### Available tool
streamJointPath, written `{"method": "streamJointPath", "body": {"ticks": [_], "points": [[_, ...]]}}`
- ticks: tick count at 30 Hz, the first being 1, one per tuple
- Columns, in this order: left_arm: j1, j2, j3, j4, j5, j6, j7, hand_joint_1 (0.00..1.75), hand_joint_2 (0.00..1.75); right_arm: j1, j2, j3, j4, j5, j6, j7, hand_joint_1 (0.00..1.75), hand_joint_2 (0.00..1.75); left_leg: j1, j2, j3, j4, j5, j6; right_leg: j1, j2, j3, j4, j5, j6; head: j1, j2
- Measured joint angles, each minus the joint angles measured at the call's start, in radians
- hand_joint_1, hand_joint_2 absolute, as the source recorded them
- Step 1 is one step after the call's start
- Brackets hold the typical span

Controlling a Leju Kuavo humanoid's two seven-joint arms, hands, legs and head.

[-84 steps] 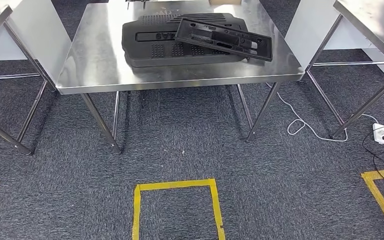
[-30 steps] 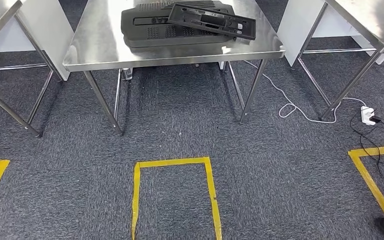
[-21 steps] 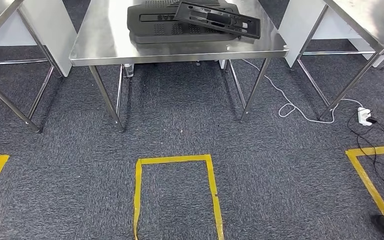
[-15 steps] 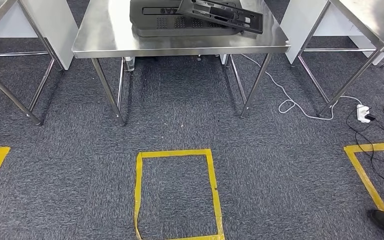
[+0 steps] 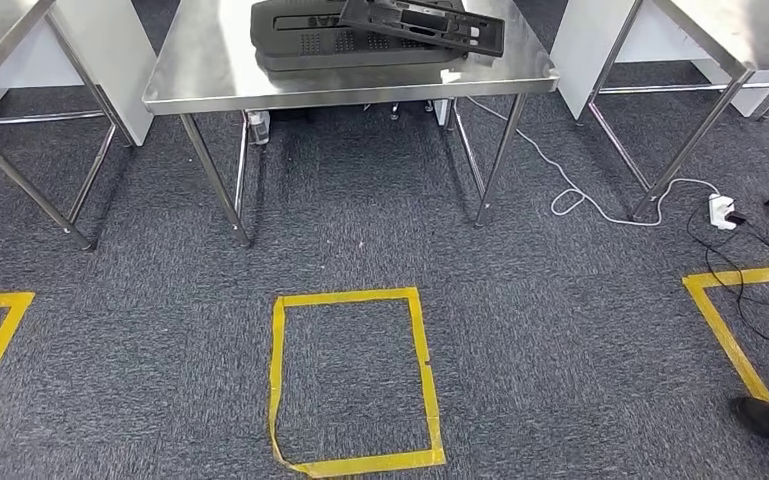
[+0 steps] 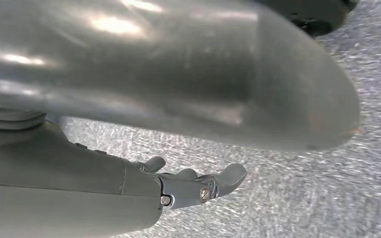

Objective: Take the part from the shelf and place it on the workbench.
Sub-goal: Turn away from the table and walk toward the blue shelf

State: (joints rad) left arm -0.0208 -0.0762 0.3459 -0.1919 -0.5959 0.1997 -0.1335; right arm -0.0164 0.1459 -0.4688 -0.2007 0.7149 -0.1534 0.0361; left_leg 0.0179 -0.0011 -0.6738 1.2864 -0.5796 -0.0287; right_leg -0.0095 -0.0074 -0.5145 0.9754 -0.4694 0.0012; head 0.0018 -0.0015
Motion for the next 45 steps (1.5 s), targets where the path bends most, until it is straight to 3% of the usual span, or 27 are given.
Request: {"method": "streamJointPath", "body": {"ticks": [3, 5, 7, 9, 11, 13, 14, 15, 17, 19, 20, 23, 24, 26, 28, 29, 30, 31, 34, 35, 38, 40, 41, 42, 44, 45], "points": [[-0.001, 0.000, 0.003, 0.000, 0.000, 0.001, 0.001, 0.00, 0.00, 0.000, 0.000, 0.001, 0.000, 0.000, 0.000, 0.000, 0.00, 0.00, 0.005, -0.001, 0.132, -0.182, 0.054, -0.002, -0.001, 0.001, -0.024, 0.028, 0.006, 0.007, -0.001, 0.000], [-0.002, -0.001, 0.004, 0.000, 0.000, 0.001, 0.002, 0.00, 0.00, -0.001, 0.000, 0.001, 0.000, 0.002, 0.000, 0.000, 0.00, 0.00, 0.003, -0.005, 0.161, -0.241, 0.056, 0.005, 0.004, 0.001, -0.041, 0.043, 0.009, 0.017, -0.002, 0.000], [-0.001, -0.002, 0.004, 0.000, 0.000, 0.001, 0.002, 0.00, 0.00, 0.000, 0.000, 0.001, 0.001, 0.005, 0.000, 0.000, 0.00, 0.00, -0.001, -0.005, 0.147, -0.242, 0.065, 0.020, 0.006, 0.003, -0.051, 0.046, 0.018, 0.033, -0.002, 0.000], [-0.002, -0.002, 0.005, 0.000, -0.001, 0.001, 0.002, 0.00, 0.00, 0.002, 0.000, 0.002, 0.001, 0.008, 0.000, 0.000, 0.00, 0.00, 0.000, -0.003, 0.129, -0.245, 0.080, 0.042, 0.004, 0.005, -0.073, 0.068, 0.002, 0.040, 0.001, 0.000], [-0.003, -0.001, 0.006, 0.000, -0.003, 0.002, 0.001, 0.00, 0.00, 0.003, 0.000, 0.002, 0.002, 0.010, -0.001, -0.001, 0.00, 0.00, 0.001, -0.002, 0.106, -0.247, 0.098, 0.057, 0.002, 0.006, -0.118, 0.160, -0.061, 0.034, 0.005, 0.000], [-0.003, -0.001, 0.007, 0.000, -0.006, 0.002, 0.000, 0.00, 0.00, 0.002, 0.001, 0.002, 0.002, 0.013, -0.002, -0.002, 0.00, 0.00, 0.000, 0.000, 0.080, -0.246, 0.116, 0.060, -0.001, 0.006, -0.161, 0.287, -0.123, 0.032, 0.006, 0.000], [-0.003, -0.001, 0.007, 0.000, -0.008, 0.002, 0.000, 0.00, 0.00, 0.003, 0.002, 0.002, 0.002, 0.014, -0.002, -0.002, 0.00, 0.00, -0.001, 0.001, 0.068, -0.246, 0.125, 0.060, -0.001, 0.006, -0.166, 0.321, -0.133, 0.037, 0.006, 0.000], [-0.003, -0.001, 0.007, 0.000, -0.008, 0.003, -0.001, 0.00, 0.00, 0.003, 0.002, 0.002, 0.002, 0.014, -0.002, -0.003, 0.00, 0.00, -0.001, 0.002, 0.057, -0.246, 0.134, 0.058, -0.002, 0.006, -0.152, 0.319, -0.127, 0.045, 0.006, 0.000], [-0.003, -0.002, 0.008, 0.000, -0.009, 0.003, -0.001, 0.00, 0.00, 0.002, 0.002, 0.002, 0.002, 0.015, -0.003, -0.003, 0.00, 0.00, -0.001, 0.002, 0.039, -0.246, 0.152, 0.054, -0.002, 0.006, -0.066, 0.204, -0.089, 0.058, 0.007, 0.000], [-0.003, -0.003, 0.008, 0.000, -0.011, 0.004, -0.001, 0.00, 0.00, -0.003, 0.001, 0.002, 0.002, 0.016, -0.004, -0.003, 0.00, 0.00, -0.002, 0.002, 0.027, -0.247, 0.169, 0.043, 0.003, 0.006, 0.034, 0.059, -0.069, 0.053, 0.006, 0.000], [-0.003, -0.003, 0.008, 0.000, -0.011, 0.004, -0.001, 0.00, 0.00, -0.005, 0.001, 0.002, 0.002, 0.017, -0.004, -0.003, 0.00, 0.00, -0.003, 0.002, 0.026, -0.248, 0.177, 0.037, 0.006, 0.006, 0.057, 0.018, -0.068, 0.047, 0.006, 0.000], [-0.004, -0.006, 0.010, 0.000, -0.013, 0.005, -0.001, 0.00, 0.00, -0.006, 0.001, 0.001, 0.002, 0.018, -0.005, -0.003, 0.00, 0.00, 0.000, 0.003, 0.024, -0.256, 0.195, 0.015, 0.007, 0.006, 0.046, 0.001, -0.053, 0.027, 0.006, 0.000], [-0.003, -0.006, 0.011, 0.000, -0.014, 0.005, -0.001, 0.00, 0.00, -0.006, 0.001, 0.001, 0.002, 0.018, -0.005, -0.003, 0.00, 0.00, 0.001, 0.002, 0.020, -0.248, 0.181, 0.010, 0.003, 0.006, 0.040, -0.001, -0.044, 0.017, 0.005, 0.000], [-0.001, -0.007, 0.013, 0.000, -0.014, 0.006, -0.001, 0.00, 0.00, -0.004, 0.000, 0.001, 0.002, 0.018, -0.005, -0.003, 0.00, 0.00, 0.003, 0.001, -0.001, -0.176, 0.100, 0.004, -0.003, 0.004, 0.026, -0.005, -0.024, 0.000, 0.002, 0.000], [0.000, -0.008, 0.014, 0.000, -0.016, 0.006, -0.001, 0.00, 0.00, -0.002, 0.000, 0.001, 0.002, 0.018, -0.005, -0.003, 0.00, 0.00, 0.004, -0.001, -0.028, -0.050, 0.012, -0.002, 0.001, 0.002, 0.007, -0.003, -0.008, -0.006, -0.001, 0.000], [0.000, -0.008, 0.014, 0.000, -0.018, 0.006, -0.001, 0.00, 0.00, 0.000, 0.000, 0.001, 0.002, 0.018, -0.004, -0.003, 0.00, 0.00, 0.004, -0.001, -0.030, -0.004, -0.004, -0.005, 0.002, 0.002, -0.002, -0.001, -0.001, -0.005, -0.001, 0.000], [-0.001, -0.008, 0.015, 0.000, -0.019, 0.006, -0.001, 0.00, 0.00, 0.000, 0.000, 0.001, 0.002, 0.018, -0.004, -0.003, 0.00, 0.00, 0.004, -0.001, -0.017, 0.009, 0.001, -0.007, 0.002, 0.001, -0.010, 0.003, 0.005, -0.003, -0.001, 0.000], [-0.001, -0.008, 0.015, 0.000, -0.020, 0.006, -0.001, 0.00, 0.00, 0.001, -0.001, 0.001, 0.002, 0.018, -0.004, -0.003, 0.00, 0.00, 0.005, -0.001, 0.017, -0.019, 0.021, -0.009, 0.001, 0.001, -0.019, 0.009, 0.010, 0.000, -0.001, 0.000], [-0.003, -0.008, 0.015, 0.000, -0.022, 0.006, -0.001, 0.00, 0.00, 0.002, -0.001, 0.001, 0.002, 0.021, -0.003, -0.003, 0.00, 0.00, 0.010, -0.001, 0.142, -0.192, 0.066, -0.011, -0.001, 0.002, -0.039, 0.030, 0.016, 0.007, -0.002, 0.000], [-0.003, -0.008, 0.015, 0.000, -0.022, 0.006, -0.002, 0.00, 0.00, 0.002, -0.001, 0.001, 0.002, 0.022, -0.003, -0.003, 0.00, 0.00, 0.010, -0.001, 0.159, -0.219, 0.067, -0.011, -0.001, 0.002, -0.042, 0.034, 0.016, 0.007, -0.002, 0.000], [-0.003, -0.008, 0.015, 0.000, -0.022, 0.006, -0.002, 0.00, 0.00, 0.002, -0.001, 0.001, 0.002, 0.022, -0.003, -0.003, 0.00, 0.00, 0.010, -0.002, 0.161, -0.225, 0.062, -0.011, -0.001, 0.002, -0.043, 0.035, 0.016, 0.007, -0.002, 0.000], [-0.003, -0.009, 0.016, 0.000, -0.022, 0.006, -0.002, 0.00, 0.00, 0.002, -0.001, 0.001, 0.002, 0.024, -0.003, -0.004, 0.00, 0.00, 0.006, -0.004, 0.166, -0.234, 0.055, -0.006, 0.002, 0.001, -0.051, 0.041, 0.018, 0.011, -0.002, 0.000], [-0.003, -0.010, 0.017, 0.000, -0.023, 0.006, -0.002, 0.00, 0.00, 0.002, -0.001, 0.001, 0.002, 0.025, -0.003, -0.004, 0.00, 0.00, 0.003, -0.005, 0.161, -0.240, 0.057, 0.004, 0.004, 0.002, -0.059, 0.043, 0.024, 0.020, -0.002, 0.000], [-0.004, -0.011, 0.017, 0.000, -0.023, 0.006, -0.002, 0.00, 0.00, 0.003, -0.002, 0.001, 0.003, 0.026, -0.004, -0.004, 0.00, 0.00, 0.001, -0.005, 0.146, -0.244, 0.069, 0.022, 0.004, 0.003, -0.085, 0.087, -0.001, 0.026, 0.000, 0.000], [-0.005, -0.012, 0.019, 0.000, -0.024, 0.006, -0.002, 0.00, 0.00, 0.003, -0.003, 0.001, 0.003, 0.029, -0.004, -0.005, 0.00, 0.00, -0.001, -0.001, 0.100, -0.247, 0.102, 0.053, 0.000, 0.005, -0.148, 0.228, -0.077, 0.037, 0.005, 0.000], [-0.006, -0.012, 0.019, 0.000, -0.025, 0.006, -0.002, 0.00, 0.00, 0.003, -0.003, 0.001, 0.003, 0.031, -0.004, -0.005, 0.00, 0.00, 0.000, 0.001, 0.079, -0.247, 0.117, 0.060, -0.003, 0.006, -0.173, 0.303, -0.119, 0.038, 0.008, 0.000]]}}
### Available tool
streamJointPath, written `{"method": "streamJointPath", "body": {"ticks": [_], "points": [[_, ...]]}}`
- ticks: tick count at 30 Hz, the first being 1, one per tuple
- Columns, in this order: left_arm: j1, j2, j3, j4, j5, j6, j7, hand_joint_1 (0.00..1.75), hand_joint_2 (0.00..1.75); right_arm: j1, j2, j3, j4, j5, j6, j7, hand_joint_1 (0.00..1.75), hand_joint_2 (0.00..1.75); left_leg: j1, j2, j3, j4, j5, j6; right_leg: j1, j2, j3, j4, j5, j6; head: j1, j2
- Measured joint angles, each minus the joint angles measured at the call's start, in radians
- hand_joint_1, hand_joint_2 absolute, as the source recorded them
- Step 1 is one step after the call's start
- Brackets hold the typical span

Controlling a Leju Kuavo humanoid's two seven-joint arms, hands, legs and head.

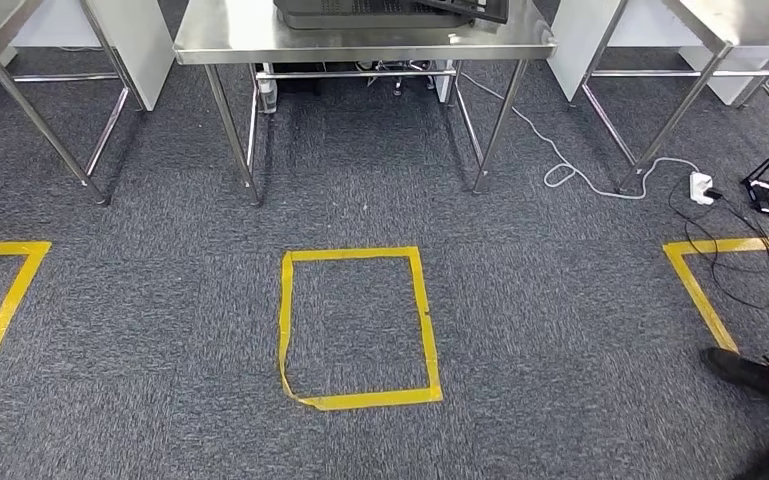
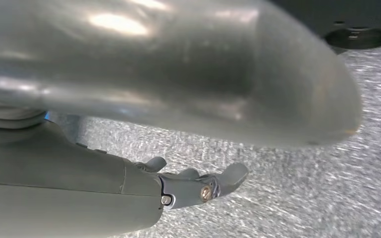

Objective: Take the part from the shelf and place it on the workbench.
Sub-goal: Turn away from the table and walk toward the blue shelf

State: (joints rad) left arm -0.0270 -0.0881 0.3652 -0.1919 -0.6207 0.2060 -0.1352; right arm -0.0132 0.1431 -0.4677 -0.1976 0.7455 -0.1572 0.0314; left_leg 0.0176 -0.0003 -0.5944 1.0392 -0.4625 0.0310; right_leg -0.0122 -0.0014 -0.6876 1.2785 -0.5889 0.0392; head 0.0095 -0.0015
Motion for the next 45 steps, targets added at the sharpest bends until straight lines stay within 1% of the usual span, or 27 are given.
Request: {"method": "streamJointPath", "body": {"ticks": [1, 2, 4, 5, 6, 7, 10, 11, 13, 15, 16, 17, 20, 21, 24, 26, 27, 29, 31, 32, 33, 35, 37, 39, 41, 43, 45], "points": [[0.000, 0.000, 0.001, 0.000, 0.000, 0.000, 0.000, 0.00, 0.00, 0.000, 0.000, 0.000, 0.000, 0.001, 0.000, 0.000, 0.00, 0.00, 0.000, 0.001, -0.012, 0.000, 0.009, -0.001, -0.001, 0.000, 0.004, 0.022, -0.005, 0.007, 0.000, 0.000], [0.000, 0.000, 0.001, 0.000, -0.001, 0.000, 0.000, 0.00, 0.00, 0.000, 0.000, 0.000, 0.000, 0.002, 0.000, 0.000, 0.00, 0.00, 0.000, 0.001, -0.022, 0.000, 0.017, -0.003, -0.002, 0.000, 0.030, -0.001, 0.008, 0.017, 0.000, 0.000], [0.000, 0.000, 0.002, 0.000, -0.001, 0.000, 0.000, 0.00, 0.00, -0.002, -0.002, 0.000, 0.000, 0.002, 0.000, 0.000, 0.00, 0.00, 0.001, 0.001, -0.037, 0.000, 0.033, -0.010, -0.002, 0.000, 0.132, -0.142, 0.044, 0.028, 0.000, 0.000], [0.000, -0.001, 0.002, 0.000, -0.001, 0.000, 0.000, 0.00, 0.00, -0.004, -0.003, 0.000, 0.000, 0.003, 0.000, 0.000, 0.00, 0.00, 0.001, 0.001, -0.042, 0.000, 0.041, -0.015, 0.000, 0.000, 0.184, -0.215, 0.054, 0.026, 0.000, 0.000], [0.000, -0.001, 0.002, 0.000, -0.002, 0.000, 0.000, 0.00, 0.00, -0.006, -0.003, 0.000, 0.000, 0.003, 0.000, -0.001, 0.00, 0.00, -0.001, 0.001, -0.044, -0.001, 0.048, -0.022, 0.003, 0.000, 0.215, -0.268, 0.057, 0.020, -0.001, 0.000], [-0.001, -0.002, 0.002, 0.000, -0.003, 0.000, -0.001, 0.00, 0.00, -0.007, -0.003, 0.000, 0.000, 0.003, 0.000, -0.001, 0.00, 0.00, -0.001, 0.002, -0.045, -0.003, 0.054, -0.029, 0.007, 0.001, 0.228, -0.294, 0.056, 0.012, -0.001, 0.000], [-0.001, -0.002, 0.003, 0.000, -0.008, 0.004, -0.004, 0.00, 0.00, -0.007, -0.004, 0.000, 0.000, 0.004, -0.001, -0.004, 0.00, 0.00, 0.001, 0.002, -0.048, -0.006, 0.062, -0.050, 0.004, 0.000, 0.214, -0.305, 0.072, -0.013, -0.001, 0.000], [0.000, -0.002, 0.003, 0.000, -0.009, 0.005, -0.005, 0.00, 0.00, -0.006, -0.004, 0.000, 0.000, 0.005, -0.001, -0.005, 0.00, 0.00, 0.002, 0.002, -0.055, 0.012, 0.042, -0.054, 0.000, 0.000, 0.211, -0.308, 0.080, -0.023, -0.004, 0.000], [0.002, -0.002, 0.003, 0.000, -0.012, 0.007, -0.006, 0.00, 0.00, -0.004, -0.003, 0.000, 0.000, 0.006, -0.002, -0.007, 0.00, 0.00, 0.003, -0.001, -0.087, 0.109, -0.038, -0.057, -0.002, -0.002, 0.202, -0.311, 0.093, -0.037, -0.008, 0.000], [0.003, -0.002, 0.003, 0.000, -0.016, 0.007, -0.006, 0.00, 0.00, -0.002, -0.003, 0.000, 0.000, 0.005, -0.002, -0.007, 0.00, 0.00, 0.004, -0.002, -0.120, 0.234, -0.106, -0.062, 0.001, -0.004, 0.193, -0.309, 0.100, -0.041, -0.009, 0.000], [0.004, -0.002, 0.003, 0.000, -0.017, 0.007, -0.006, 0.00, 0.00, 0.000, -0.003, 0.000, 0.000, 0.004, -0.002, -0.007, 0.00, 0.00, 0.004, -0.003, -0.118, 0.261, -0.112, -0.064, 0.001, -0.005, 0.190, -0.307, 0.102, -0.040, -0.009, 0.000], [0.004, -0.002, 0.003, 0.000, -0.017, 0.007, -0.006, 0.00, 0.00, 0.001, -0.003, 0.000, 0.000, 0.003, -0.002, -0.007, 0.00, 0.00, 0.005, -0.002, -0.097, 0.247, -0.099, -0.066, 0.001, -0.005, 0.188, -0.304, 0.103, -0.038, -0.009, 0.000], [0.004, 0.000, 0.003, 0.000, -0.018, 0.008, -0.006, 0.00, 0.00, 0.000, -0.002, -0.001, 0.000, 0.002, -0.002, -0.007, 0.00, 0.00, 0.008, -0.003, 0.021, 0.069, -0.034, -0.066, 0.001, -0.003, 0.183, -0.286, 0.101, -0.031, -0.011, 0.000], [0.004, 0.001, 0.003, 0.000, -0.018, 0.009, -0.006, 0.00, 0.00, 0.000, -0.002, -0.001, 0.000, 0.002, -0.002, -0.007, 0.00, 0.00, 0.008, -0.003, 0.042, 0.030, -0.028, -0.063, 0.003, -0.003, 0.177, -0.279, 0.100, -0.027, -0.011, 0.000], [0.004, 0.001, 0.003, 0.000, -0.018, 0.010, -0.005, 0.00, 0.00, 0.000, -0.002, -0.001, 0.001, 0.001, -0.002, -0.007, 0.00, 0.00, 0.003, -0.006, 0.036, 0.012, -0.028, -0.044, 0.008, -0.001, 0.162, -0.270, 0.104, -0.011, -0.012, 0.000], [0.004, 0.001, 0.003, 0.000, -0.018, 0.012, -0.006, 0.00, 0.00, 0.000, -0.002, -0.001, 0.001, 0.001, -0.002, -0.007, 0.00, 0.00, 0.005, -0.005, 0.027, 0.007, -0.020, -0.029, 0.005, -0.001, 0.143, -0.246, 0.091, -0.004, -0.009, 0.000], [0.003, 0.001, 0.003, 0.000, -0.018, 0.012, -0.006, 0.00, 0.00, 0.000, -0.002, -0.001, 0.001, 0.001, -0.002, -0.007, 0.00, 0.00, 0.007, -0.005, 0.023, 0.005, -0.016, -0.021, 0.003, 0.000, 0.121, -0.206, 0.071, -0.004, -0.008, 0.000], [0.003, 0.001, 0.003, 0.000, -0.018, 0.013, -0.006, 0.00, 0.00, -0.001, -0.001, -0.001, 0.001, 0.001, -0.002, -0.007, 0.00, 0.00, 0.006, -0.003, 0.012, 0.005, -0.010, -0.012, 0.001, 0.000, 0.054, -0.074, 0.016, -0.006, -0.004, 0.000], [0.003, 0.000, 0.003, 0.000, -0.018, 0.014, -0.006, 0.00, 0.00, 0.000, -0.001, -0.001, 0.001, 0.001, -0.002, -0.007, 0.00, 0.00, 0.005, -0.001, 0.004, 0.005, -0.006, -0.008, -0.002, 0.000, 0.008, 0.021, -0.011, 0.000, -0.004, 0.000], [0.003, 0.000, 0.003, 0.000, -0.018, 0.014, -0.006, 0.00, 0.00, 0.001, -0.001, -0.001, 0.001, 0.001, -0.002, -0.007, 0.00, 0.00, 0.005, -0.001, 0.002, 0.005, -0.004, -0.008, -0.002, 0.000, 0.013, 0.014, -0.002, 0.007, -0.003, 0.000], [0.003, 0.000, 0.003, 0.000, -0.018, 0.014, -0.006, 0.00, 0.00, 0.001, -0.002, -0.001, 0.001, 0.001, -0.002, -0.007, 0.00, 0.00, 0.005, 0.000, 0.001, 0.005, -0.002, -0.009, -0.003, -0.001, 0.039, -0.036, 0.022, 0.015, -0.003, 0.000], [0.003, 0.000, 0.003, 0.000, -0.018, 0.015, -0.006, 0.00, 0.00, -0.002, -0.003, -0.001, 0.001, 0.001, -0.002, -0.007, 0.00, 0.00, 0.003, 0.002, 0.002, 0.005, 0.002, -0.014, -0.001, -0.009, 0.116, -0.185, 0.074, 0.024, -0.003, 0.000], [0.002, -0.001, 0.003, 0.000, -0.018, 0.015, -0.005, 0.00, 0.00, -0.006, -0.003, -0.001, 0.001, 0.002, -0.002, -0.007, 0.00, 0.00, -0.001, 0.005, 0.002, 0.005, 0.004, -0.023, 0.005, -0.013, 0.153, -0.266, 0.097, 0.015, -0.004, 0.000], [0.002, -0.001, 0.003, 0.000, -0.019, 0.016, -0.004, 0.00, 0.00, -0.005, -0.002, -0.001, 0.001, 0.002, -0.002, -0.007, 0.00, 0.00, -0.001, 0.009, 0.003, -0.001, 0.009, -0.036, 0.010, -0.007, 0.149, -0.274, 0.102, -0.001, -0.005, 0.000], [0.002, -0.001, 0.003, 0.000, -0.019, 0.016, -0.003, 0.00, 0.00, -0.004, -0.003, -0.001, 0.001, 0.004, -0.002, -0.007, 0.00, 0.00, 0.002, 0.010, -0.002, 0.011, -0.001, -0.047, 0.004, -0.003, 0.153, -0.280, 0.112, -0.017, -0.006, 0.000], [0.003, -0.001, 0.004, 0.000, -0.019, 0.016, -0.002, 0.00, 0.00, -0.003, -0.003, -0.001, 0.001, 0.005, -0.002, -0.006, 0.00, 0.00, 0.004, 0.007, -0.034, 0.091, -0.057, -0.052, -0.002, -0.001, 0.157, -0.284, 0.121, -0.031, -0.008, 0.000], [0.004, -0.001, 0.005, 0.000, -0.019, 0.016, -0.002, 0.00, 0.00, -0.002, -0.003, -0.001, 0.001, 0.007, -0.002, -0.006, 0.00, 0.00, 0.004, 0.002, -0.087, 0.222, -0.123, -0.056, 0.001, 0.001, 0.155, -0.283, 0.124, -0.035, -0.008, 0.000]]}}
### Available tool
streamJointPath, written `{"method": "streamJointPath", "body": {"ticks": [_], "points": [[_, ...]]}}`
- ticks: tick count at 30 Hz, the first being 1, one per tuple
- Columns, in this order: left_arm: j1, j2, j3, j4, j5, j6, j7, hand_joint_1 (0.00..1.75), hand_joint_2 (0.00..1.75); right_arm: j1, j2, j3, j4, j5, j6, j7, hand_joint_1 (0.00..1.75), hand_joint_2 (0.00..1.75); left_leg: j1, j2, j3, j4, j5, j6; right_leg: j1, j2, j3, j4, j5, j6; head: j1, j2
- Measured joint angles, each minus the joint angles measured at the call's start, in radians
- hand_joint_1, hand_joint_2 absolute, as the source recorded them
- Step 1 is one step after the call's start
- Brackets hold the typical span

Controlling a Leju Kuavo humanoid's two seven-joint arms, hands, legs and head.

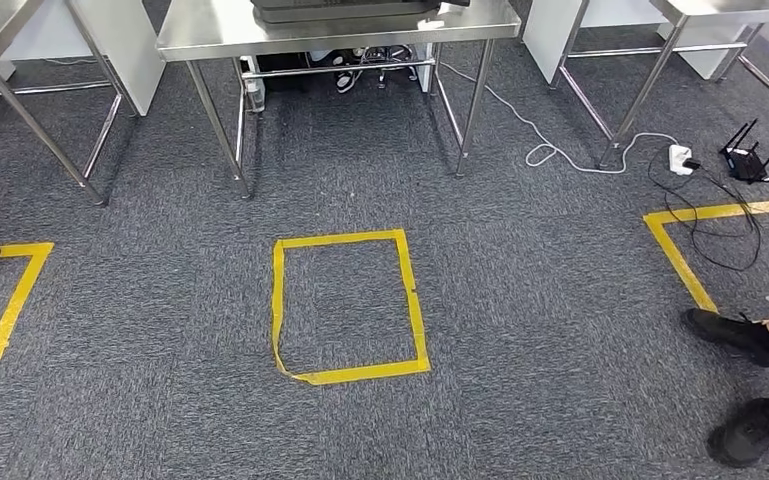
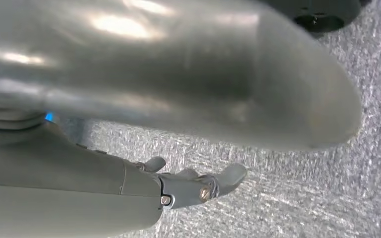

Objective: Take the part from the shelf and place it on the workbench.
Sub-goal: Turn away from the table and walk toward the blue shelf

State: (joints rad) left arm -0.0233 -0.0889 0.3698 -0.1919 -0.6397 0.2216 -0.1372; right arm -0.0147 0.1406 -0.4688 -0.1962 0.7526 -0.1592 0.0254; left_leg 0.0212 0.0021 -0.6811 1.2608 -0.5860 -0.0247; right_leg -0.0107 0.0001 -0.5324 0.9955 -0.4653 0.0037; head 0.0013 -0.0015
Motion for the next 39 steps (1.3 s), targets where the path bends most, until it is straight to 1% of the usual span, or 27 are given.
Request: {"method": "streamJointPath", "body": {"ticks": [1, 2, 3, 5, 7, 8, 11, 13, 15, 16, 17, 18, 20, 21, 22, 24, 26, 27, 28, 30, 31, 32, 33, 34, 36, 38, 39], "points": [[0.000, 0.000, 0.000, 0.000, 0.000, 0.000, 0.000, 0.00, 0.00, 0.001, 0.000, 0.000, 0.000, 0.001, 0.000, 0.001, 0.00, 0.00, 0.000, -0.002, -0.017, 0.043, -0.013, -0.002, 0.001, 0.002, 0.000, 0.001, 0.000, 0.000, 0.000, 0.000], [0.001, 0.000, 0.000, 0.000, 0.000, 0.000, 0.000, 0.00, 0.00, 0.002, 0.000, 0.000, 0.000, 0.002, 0.000, 0.002, 0.00, 0.00, 0.000, -0.002, -0.018, 0.052, -0.006, -0.002, 0.002, 0.004, 0.000, 0.001, 0.000, 0.000, 0.000, 0.000], [0.001, 0.000, 0.000, 0.000, 0.000, 0.000, 0.000, 0.00, 0.00, 0.003, 0.000, 0.000, 0.000, 0.003, 0.000, 0.003, 0.00, 0.00, 0.001, -0.003, 0.001, 0.019, 0.018, -0.002, 0.002, 0.008, 0.001, 0.002, 0.000, 0.000, 0.001, 0.000], [0.001, 0.001, 0.001, 0.000, 0.000, 0.000, 0.000, 0.00, 0.00, 0.002, 0.001, 0.000, 0.000, 0.004, 0.000, 0.004, 0.00, 0.00, 0.003, -0.015, 0.070, -0.114, 0.079, -0.001, 0.003, 0.018, -0.001, 0.009, -0.003, 0.005, 0.000, 0.000], [0.000, 0.001, 0.002, 0.000, -0.001, 0.000, 0.001, 0.00, 0.00, 0.000, 0.002, 0.000, 0.000, 0.005, 0.000, 0.004, 0.00, 0.00, 0.003, -0.028, 0.110, -0.199, 0.103, 0.005, 0.007, 0.025, -0.009, 0.019, -0.006, 0.014, 0.001, 0.000], [0.000, 0.001, 0.003, 0.001, -0.002, 0.000, 0.001, 0.00, 0.00, 0.000, 0.002, 0.000, 0.000, 0.005, 0.000, 0.004, 0.00, 0.00, 0.000, -0.031, 0.111, -0.208, 0.101, 0.010, 0.008, 0.027, -0.016, 0.021, -0.006, 0.019, 0.001, 0.000], [0.000, 0.001, 0.007, 0.000, -0.004, 0.002, 0.001, 0.00, 0.00, 0.002, 0.002, 0.000, 0.000, 0.006, 0.000, 0.005, 0.00, 0.00, -0.002, -0.019, 0.105, -0.213, 0.110, 0.030, 0.003, 0.028, -0.033, 0.033, -0.010, 0.032, 0.000, 0.000], [0.000, 0.000, 0.008, 0.000, -0.004, 0.003, 0.001, 0.00, 0.00, 0.001, 0.003, 0.000, 0.000, 0.006, 0.000, 0.005, 0.00, 0.00, 0.001, -0.009, 0.099, -0.217, 0.116, 0.043, 0.001, 0.019, -0.072, 0.109, -0.051, 0.032, 0.005, 0.000], [0.000, -0.001, 0.009, 0.000, -0.004, 0.003, 0.001, 0.00, 0.00, 0.000, 0.004, 0.000, 0.000, 0.006, 0.000, 0.005, 0.00, 0.00, 0.001, 0.000, 0.091, -0.217, 0.118, 0.048, -0.001, 0.013, -0.137, 0.242, -0.110, 0.030, 0.008, 0.000], [0.000, -0.001, 0.009, 0.000, -0.004, 0.003, 0.001, 0.00, 0.00, 0.001, 0.004, 0.000, 0.000, 0.006, 0.000, 0.005, 0.00, 0.00, 0.000, 0.005, 0.088, -0.217, 0.119, 0.049, -0.003, 0.012, -0.159, 0.291, -0.127, 0.033, 0.008, 0.000], [0.001, -0.001, 0.010, 0.000, -0.005, 0.003, 0.001, 0.00, 0.00, 0.002, 0.004, 0.000, 0.000, 0.006, 0.000, 0.005, 0.00, 0.00, 0.000, 0.011, 0.087, -0.216, 0.120, 0.049, -0.004, 0.011, -0.164, 0.305, -0.128, 0.039, 0.008, 0.000], [0.001, -0.002, 0.010, 0.000, -0.005, 0.003, 0.001, 0.00, 0.00, 0.003, 0.003, 0.000, 0.000, 0.006, 0.000, 0.005, 0.00, 0.00, 0.001, 0.016, 0.086, -0.216, 0.121, 0.049, -0.005, 0.008, -0.147, 0.277, -0.114, 0.048, 0.008, 0.000], [0.000, -0.003, 0.011, 0.000, -0.006, 0.003, 0.001, 0.00, 0.00, 0.002, 0.002, -0.001, 0.000, 0.006, 0.000, 0.005, 0.00, 0.00, 0.001, 0.025, 0.088, -0.216, 0.123, 0.045, -0.005, -0.013, -0.070, 0.136, -0.064, 0.062, 0.009, 0.000], [0.000, -0.004, 0.011, 0.000, -0.006, 0.003, 0.001, 0.00, 0.00, 0.000, 0.002, -0.001, 0.000, 0.006, 0.000, 0.005, 0.00, 0.00, -0.001, 0.029, 0.089, -0.216, 0.123, 0.041, -0.003, -0.024, -0.038, 0.072, -0.043, 0.062, 0.009, 0.000], [0.000, -0.005, 0.012, 0.000, -0.006, 0.003, 0.001, 0.00, 0.00, -0.002, 0.002, -0.001, 0.000, 0.006, 0.000, 0.005, 0.00, 0.00, -0.004, 0.033, 0.090, -0.216, 0.123, 0.036, 0.000, -0.031, -0.018, 0.031, -0.030, 0.057, 0.008, 0.000], [-0.001, -0.005, 0.012, 0.000, -0.007, 0.003, 0.000, 0.00, 0.00, -0.002, 0.002, -0.001, 0.000, 0.006, -0.001, 0.006, 0.00, 0.00, -0.006, 0.041, 0.094, -0.220, 0.124, 0.023, 0.008, -0.026, -0.014, 0.014, -0.020, 0.042, 0.007, 0.000], [-0.001, -0.005, 0.013, 0.000, -0.007, 0.003, 0.000, 0.00, 0.00, 0.000, 0.002, -0.002, 0.000, 0.006, -0.001, 0.007, 0.00, 0.00, -0.002, 0.041, 0.096, -0.218, 0.120, 0.011, 0.003, -0.016, -0.009, 0.008, -0.012, 0.026, 0.006, 0.000], [-0.001, -0.005, 0.013, 0.000, -0.008, 0.003, 0.000, 0.00, 0.00, 0.001, 0.002, -0.002, 0.000, 0.007, -0.001, 0.008, 0.00, 0.00, -0.001, 0.032, 0.089, -0.199, 0.104, 0.007, 0.000, -0.011, -0.005, 0.005, -0.007, 0.017, 0.004, 0.000], [0.000, -0.005, 0.013, 0.000, -0.008, 0.003, 0.000, 0.00, 0.00, 0.001, 0.002, -0.002, 0.000, 0.007, -0.001, 0.009, 0.00, 0.00, 0.000, 0.021, 0.073, -0.158, 0.076, 0.004, -0.004, -0.005, -0.001, 0.002, -0.003, 0.011, 0.002, 0.000], [0.001, -0.005, 0.014, 0.000, -0.008, 0.003, 0.000, 0.00, 0.00, 0.002, 0.003, -0.002, 0.000, 0.007, -0.001, 0.011, 0.00, 0.00, 0.000, 0.002, 0.018, -0.026, 0.005, 0.002, -0.003, 0.006, -0.001, 0.002, -0.001, 0.005, 0.000, 0.000], [0.002, -0.005, 0.014, 0.000, -0.009, 0.003, 0.001, 0.00, 0.00, 0.002, 0.004, -0.002, 0.000, 0.007, -0.001, 0.012, 0.00, 0.00, 0.000, -0.002, -0.007, 0.031, -0.016, 0.001, -0.001, 0.013, -0.001, 0.002, -0.001, 0.005, 0.000, 0.000], [0.003, -0.005, 0.014, 0.000, -0.009, 0.003, 0.001, 0.00, 0.00, 0.002, 0.004, -0.002, 0.000, 0.007, -0.001, 0.013, 0.00, 0.00, 0.000, -0.004, -0.019, 0.057, -0.017, 0.000, 0.000, 0.022, 0.000, 0.003, -0.001, 0.005, 0.000, 0.000], [0.003, -0.005, 0.014, 0.000, -0.009, 0.003, 0.001, 0.00, 0.00, 0.003, 0.004, -0.002, 0.000, 0.007, -0.001, 0.014, 0.00, 0.00, 0.000, -0.005, -0.011, 0.042, 0.003, 0.001, 0.000, 0.033, 0.001, 0.004, -0.002, 0.005, 0.000, 0.000], [0.003, -0.005, 0.014, 0.000, -0.009, 0.003, 0.001, 0.00, 0.00, 0.002, 0.004, -0.002, 0.000, 0.007, -0.001, 0.014, 0.00, 0.00, 0.002, -0.010, 0.014, -0.009, 0.037, 0.001, 0.000, 0.044, 0.003, 0.005, -0.002, 0.006, 0.000, 0.000], [0.004, -0.005, 0.015, 0.000, -0.010, 0.003, 0.001, 0.00, 0.00, 0.000, 0.005, -0.002, 0.000, 0.007, -0.001, 0.014, 0.00, 0.00, 0.008, -0.055, 0.078, -0.143, 0.094, 0.003, 0.001, 0.067, 0.000, 0.013, -0.005, 0.010, 0.000, 0.000], [0.004, -0.005, 0.015, 0.001, -0.010, 0.002, 0.001, 0.00, 0.00, -0.002, 0.005, -0.002, 0.000, 0.009, -0.001, 0.014, 0.00, 0.00, 0.010, -0.089, 0.103, -0.205, 0.107, 0.006, 0.001, 0.087, -0.016, 0.021, -0.007, 0.021, 0.000, 0.000], [0.003, -0.004, 0.015, 0.001, -0.011, 0.002, 0.002, 0.00, 0.00, -0.002, 0.005, -0.002, 0.000, 0.011, -0.001, 0.013, 0.00, 0.00, 0.007, -0.086, 0.104, -0.209, 0.104, 0.010, 0.000, 0.097, -0.025, 0.021, -0.006, 0.027, 0.000, 0.000]]}}
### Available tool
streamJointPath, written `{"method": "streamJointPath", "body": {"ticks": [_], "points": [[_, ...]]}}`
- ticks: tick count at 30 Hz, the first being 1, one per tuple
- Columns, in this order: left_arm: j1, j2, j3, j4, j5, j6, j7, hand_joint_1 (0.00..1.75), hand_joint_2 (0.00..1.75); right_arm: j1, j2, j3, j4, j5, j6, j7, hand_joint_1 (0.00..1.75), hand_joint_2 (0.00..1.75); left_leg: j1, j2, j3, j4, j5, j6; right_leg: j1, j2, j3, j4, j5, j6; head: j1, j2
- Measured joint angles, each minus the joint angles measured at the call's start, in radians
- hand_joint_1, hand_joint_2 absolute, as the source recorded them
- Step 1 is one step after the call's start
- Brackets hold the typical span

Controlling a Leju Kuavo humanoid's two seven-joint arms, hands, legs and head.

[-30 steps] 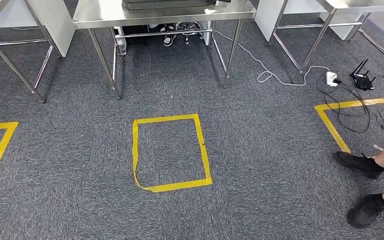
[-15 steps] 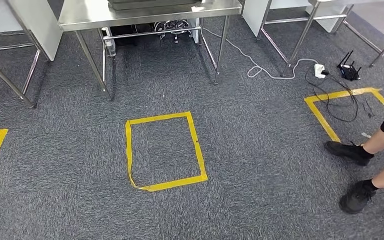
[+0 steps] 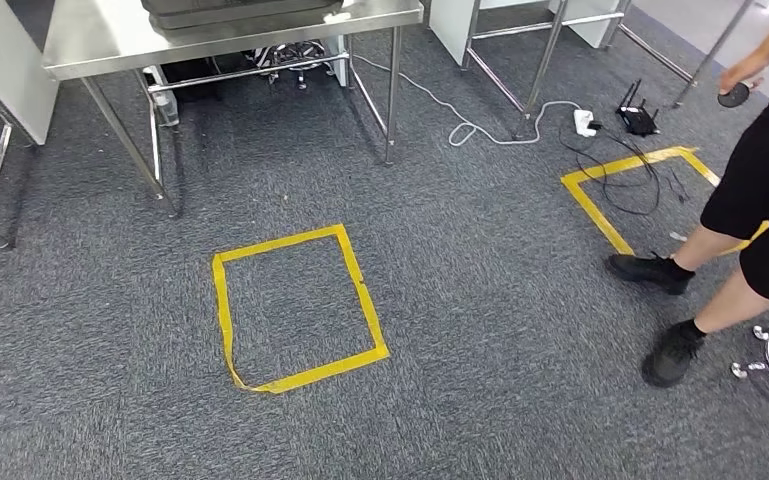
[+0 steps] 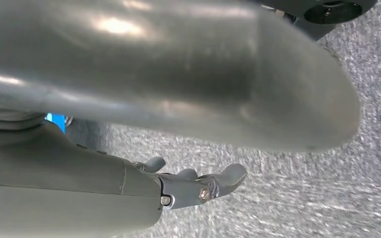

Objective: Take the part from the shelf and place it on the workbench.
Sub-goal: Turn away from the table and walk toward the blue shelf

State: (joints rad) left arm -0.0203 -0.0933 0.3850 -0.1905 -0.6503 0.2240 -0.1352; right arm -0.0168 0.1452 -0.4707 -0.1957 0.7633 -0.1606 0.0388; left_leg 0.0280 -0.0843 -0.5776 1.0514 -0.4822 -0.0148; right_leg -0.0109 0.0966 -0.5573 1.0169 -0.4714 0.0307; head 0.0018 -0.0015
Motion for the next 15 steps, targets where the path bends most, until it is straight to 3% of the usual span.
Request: {"method": "streamJointPath", "body": {"ticks": [2, 3, 6, 8, 9, 10, 12, 14, 15], "points": [[-0.002, 0.000, 0.000, 0.000, 0.000, 0.000, 0.001, 0.00, 0.00, 0.003, -0.001, 0.000, 0.000, 0.004, 0.000, -0.001, 0.00, 0.00, -0.002, 0.024, -0.001, -0.005, 0.004, 0.013, -0.004, 0.009, -0.013, 0.002, 0.001, 0.010, 0.000, 0.000], [-0.002, 0.000, 0.000, -0.001, 0.000, 0.000, 0.001, 0.00, 0.00, 0.004, -0.001, 0.000, 0.000, 0.005, 0.000, -0.001, 0.00, 0.00, -0.001, 0.037, -0.001, -0.008, 0.007, 0.020, -0.003, -0.005, -0.024, 0.019, -0.007, 0.013, 0.002, 0.000], [-0.003, 0.000, 0.001, -0.001, -0.005, 0.000, 0.001, 0.00, 0.00, 0.000, 0.000, 0.000, 0.000, 0.010, 0.000, -0.004, 0.00, 0.00, 0.000, 0.079, -0.002, -0.013, 0.009, 0.033, -0.002, -0.073, -0.109, 0.179, -0.079, 0.011, 0.011, 0.000], [-0.002, 0.000, 0.002, -0.001, -0.007, 0.000, 0.001, 0.00, 0.00, 0.000, 0.000, 0.000, 0.000, 0.012, 0.000, -0.005, 0.00, 0.00, -0.001, 0.107, -0.003, -0.012, 0.008, 0.034, -0.005, -0.085, -0.157, 0.271, -0.108, 0.017, 0.011, 0.000], [-0.003, 0.000, 0.002, -0.001, -0.008, 0.001, 0.001, 0.00, 0.00, 0.001, -0.001, 0.000, 0.000, 0.012, 0.000, -0.006, 0.00, 0.00, 0.000, 0.120, -0.003, -0.012, 0.007, 0.034, -0.007, -0.089, -0.155, 0.265, -0.100, 0.025, 0.012, 0.000], [-0.003, -0.001, 0.003, -0.001, -0.008, 0.001, 0.001, 0.00, 0.00, 0.003, -0.001, 0.000, 0.000, 0.012, 0.000, -0.006, 0.00, 0.00, 0.000, 0.131, -0.003, -0.012, 0.007, 0.033, -0.008, -0.096, -0.131, 0.219, -0.080, 0.035, 0.012, 0.000], [-0.004, -0.002, 0.003, -0.001, -0.009, 0.001, 0.001, 0.00, 0.00, 0.002, -0.002, 0.000, 0.000, 0.013, 0.000, -0.006, 0.00, 0.00, -0.002, 0.151, 0.001, -0.012, 0.005, 0.028, -0.006, -0.137, -0.054, 0.076, -0.030, 0.045, 0.012, 0.000], [-0.003, -0.002, 0.004, -0.001, -0.010, 0.001, 0.001, 0.00, 0.00, -0.003, -0.003, 0.000, 0.000, 0.013, 0.000, -0.006, 0.00, 0.00, -0.007, 0.169, 0.007, -0.013, 0.000, 0.017, 0.001, -0.169, -0.015, -0.002, -0.004, 0.035, 0.010, 0.000], [-0.004, -0.002, 0.004, -0.001, -0.010, 0.001, 0.000, 0.00, 0.00, -0.004, -0.002, 0.000, 0.000, 0.013, 0.000, -0.006, 0.00, 0.00, -0.009, 0.179, 0.012, -0.015, -0.001, 0.010, 0.005, -0.167, -0.017, -0.006, 0.000, 0.026, 0.010, 0.000]]}}
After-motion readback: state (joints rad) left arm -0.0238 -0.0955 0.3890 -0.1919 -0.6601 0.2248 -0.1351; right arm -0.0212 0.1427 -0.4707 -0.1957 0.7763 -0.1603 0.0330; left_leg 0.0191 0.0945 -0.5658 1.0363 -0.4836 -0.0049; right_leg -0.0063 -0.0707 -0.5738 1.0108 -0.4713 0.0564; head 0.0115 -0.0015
